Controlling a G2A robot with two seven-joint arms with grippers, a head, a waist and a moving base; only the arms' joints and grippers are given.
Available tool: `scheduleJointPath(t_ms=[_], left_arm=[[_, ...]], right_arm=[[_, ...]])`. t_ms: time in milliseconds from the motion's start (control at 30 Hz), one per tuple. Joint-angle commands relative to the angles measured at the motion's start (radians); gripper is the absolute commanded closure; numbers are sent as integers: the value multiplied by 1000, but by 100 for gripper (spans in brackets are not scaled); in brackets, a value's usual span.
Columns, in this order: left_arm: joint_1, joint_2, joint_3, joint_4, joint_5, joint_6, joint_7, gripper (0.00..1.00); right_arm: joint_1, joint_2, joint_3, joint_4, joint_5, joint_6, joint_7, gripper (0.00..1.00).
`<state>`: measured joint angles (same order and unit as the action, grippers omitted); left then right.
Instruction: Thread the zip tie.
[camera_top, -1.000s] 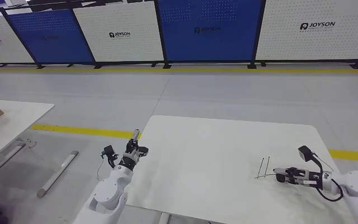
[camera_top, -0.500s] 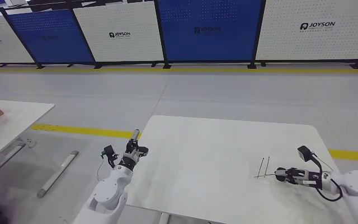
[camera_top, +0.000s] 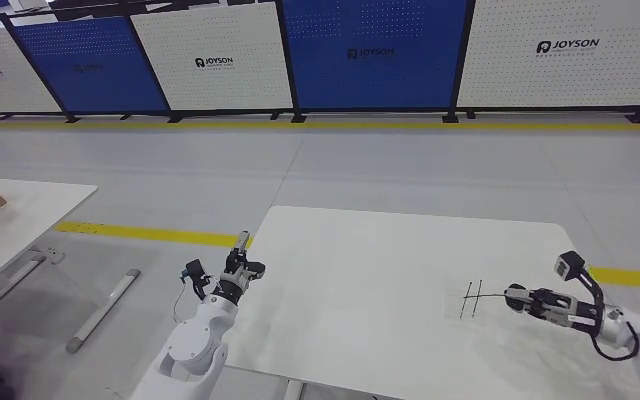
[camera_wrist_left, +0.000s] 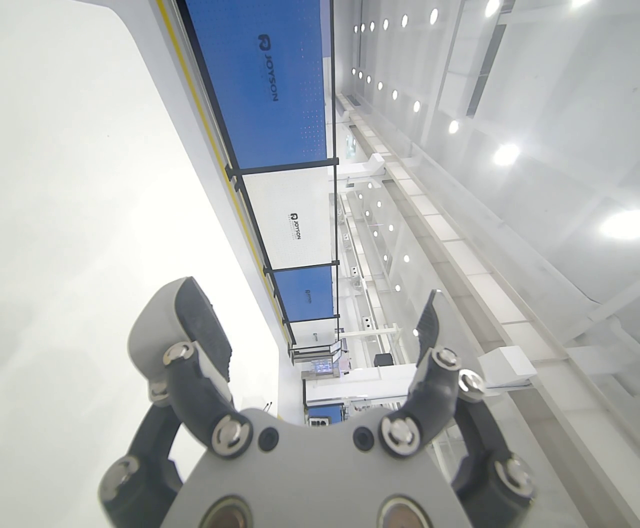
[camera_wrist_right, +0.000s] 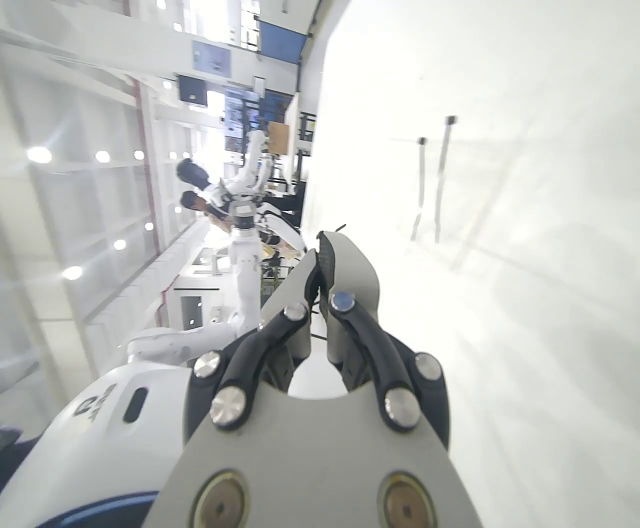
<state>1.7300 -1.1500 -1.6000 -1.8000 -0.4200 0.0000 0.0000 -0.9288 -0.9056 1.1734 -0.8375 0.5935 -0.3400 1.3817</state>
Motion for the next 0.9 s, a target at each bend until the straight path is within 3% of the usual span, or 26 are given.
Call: scheduleJointPath(t_ms=[0,67,533,667,867], left_arm=[[0,0,0,0,0,0,0,0],[0,0,0,0,0,0,0,0],[0,0,0,0,0,0,0,0],[0,0,0,0,0,0,0,0],[0,0,0,0,0,0,0,0]], right_arm=[[-38,3,38,-35,68,0,8,100],[-61,6,48,-43,99,0,8,100],[-65,5,48,-51,99,2,-7,100],[-113,-1,57,-144,223,37,8,100],[-158,-5,67,-277,277,44,-27,100]])
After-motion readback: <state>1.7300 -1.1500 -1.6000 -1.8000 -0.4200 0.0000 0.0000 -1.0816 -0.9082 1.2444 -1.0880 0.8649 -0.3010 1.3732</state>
